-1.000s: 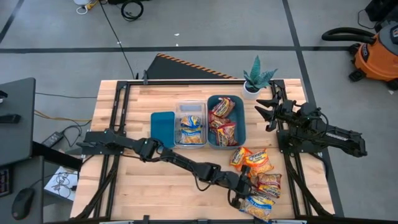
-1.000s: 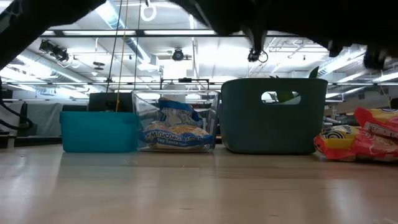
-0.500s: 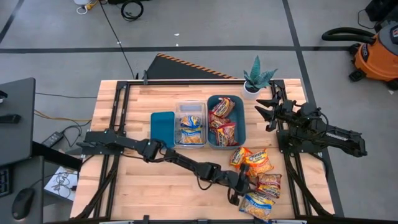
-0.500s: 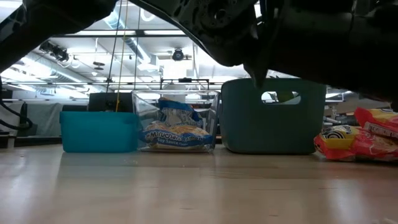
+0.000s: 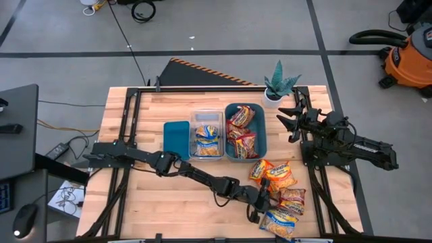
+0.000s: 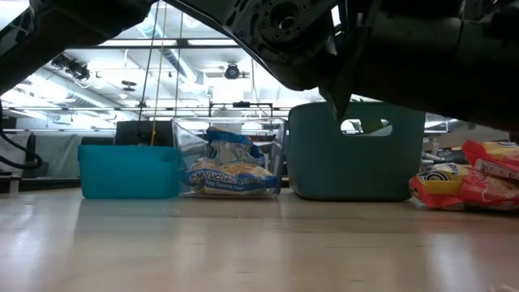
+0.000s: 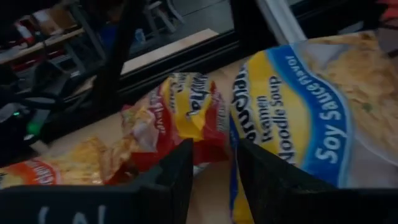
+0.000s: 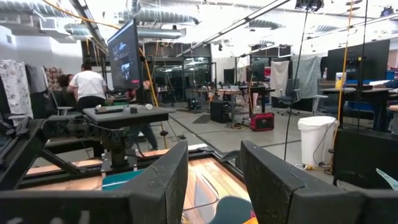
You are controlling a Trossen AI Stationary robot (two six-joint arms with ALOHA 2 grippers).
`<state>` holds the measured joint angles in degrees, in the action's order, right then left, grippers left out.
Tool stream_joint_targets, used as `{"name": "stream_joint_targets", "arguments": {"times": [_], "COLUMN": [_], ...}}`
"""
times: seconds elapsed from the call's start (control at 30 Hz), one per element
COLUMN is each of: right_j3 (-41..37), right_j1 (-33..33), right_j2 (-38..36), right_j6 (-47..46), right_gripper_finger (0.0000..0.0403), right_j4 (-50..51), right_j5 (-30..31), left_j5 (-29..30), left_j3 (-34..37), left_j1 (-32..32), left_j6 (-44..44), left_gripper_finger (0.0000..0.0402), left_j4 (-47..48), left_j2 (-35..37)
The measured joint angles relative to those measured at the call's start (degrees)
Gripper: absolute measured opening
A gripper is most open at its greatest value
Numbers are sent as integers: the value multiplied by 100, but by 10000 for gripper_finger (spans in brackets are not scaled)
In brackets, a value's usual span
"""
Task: Sort Maruchan noodles
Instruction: Put the red noodle pack into the right blue bin
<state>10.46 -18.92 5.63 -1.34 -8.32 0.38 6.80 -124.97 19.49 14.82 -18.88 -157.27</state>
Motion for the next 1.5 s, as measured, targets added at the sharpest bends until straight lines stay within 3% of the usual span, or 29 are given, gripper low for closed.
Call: {"name": "stream_joint_targets", "arguments": {"times": [0.3, 0.57, 0.73, 0.9, 1.17, 1.5], "right_j3": [0, 0, 0, 0, 0, 0], "right_j1": [0, 1, 0, 0, 0, 1], "right_j2": [0, -1, -2, -2, -2, -1], "right_j6": [-2, -15, -782, -1485, -1521, -1738], "right_gripper_finger": [153, 153, 153, 153, 153, 153], "right_j4": [-16, -20, -17, -23, -149, -147], "right_j5": [0, -1, -91, -309, -1333, -1477], "left_j5": [-216, -252, -254, -257, -237, 306], "left_j3": [2, 2, 7, 2, 4, 7], "left_j1": [-87, -161, -160, -158, -313, -519], "left_j6": [86, -109, -148, 169, 301, 842], "left_gripper_finger": [89, 9, 5, 3, 2, 1], "left_j4": [36, 3, 267, 828, 1590, 2221], "left_j2": [1, 2, 129, 728, 1362, 1918]}}
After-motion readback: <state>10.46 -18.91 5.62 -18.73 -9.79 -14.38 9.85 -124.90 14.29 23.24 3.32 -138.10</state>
